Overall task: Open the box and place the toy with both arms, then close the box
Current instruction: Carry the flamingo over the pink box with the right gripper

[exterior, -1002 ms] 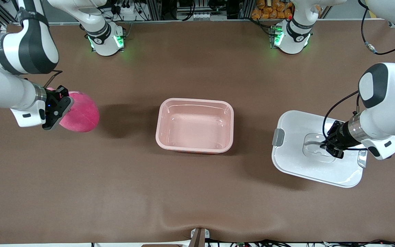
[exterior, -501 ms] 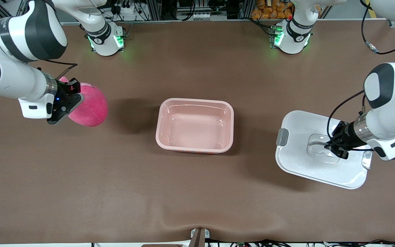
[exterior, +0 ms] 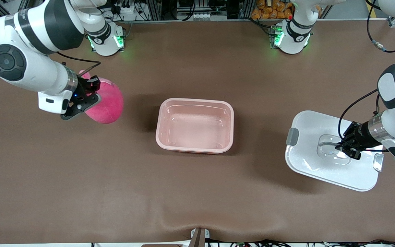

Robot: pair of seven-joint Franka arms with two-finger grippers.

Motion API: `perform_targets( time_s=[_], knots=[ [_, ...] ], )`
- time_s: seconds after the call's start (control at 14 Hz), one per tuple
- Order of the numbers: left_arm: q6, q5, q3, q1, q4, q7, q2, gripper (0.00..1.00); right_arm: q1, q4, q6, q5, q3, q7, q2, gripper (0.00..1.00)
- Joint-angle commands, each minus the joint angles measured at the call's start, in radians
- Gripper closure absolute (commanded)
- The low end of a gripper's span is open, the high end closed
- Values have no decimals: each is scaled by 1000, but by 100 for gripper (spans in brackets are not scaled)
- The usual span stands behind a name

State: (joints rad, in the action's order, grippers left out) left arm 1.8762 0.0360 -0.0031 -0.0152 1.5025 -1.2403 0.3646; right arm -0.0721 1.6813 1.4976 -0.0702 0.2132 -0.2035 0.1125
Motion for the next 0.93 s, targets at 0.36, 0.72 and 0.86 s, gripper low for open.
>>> perform_targets(
  time_s=[0.36, 0.72, 0.86],
  knots=[
    [-14, 12, -3, 8, 2, 22, -15, 100, -35, -75, -8, -37, 57, 304, 22, 100],
    [-17, 12, -3, 9, 2, 24, -16, 100, -69, -113, 4, -83, 57, 422, 55, 100],
    [-19, 13, -3, 9, 4, 22, -16, 100, -89, -146, 7, -103, 57, 505, 91, 100]
  ],
)
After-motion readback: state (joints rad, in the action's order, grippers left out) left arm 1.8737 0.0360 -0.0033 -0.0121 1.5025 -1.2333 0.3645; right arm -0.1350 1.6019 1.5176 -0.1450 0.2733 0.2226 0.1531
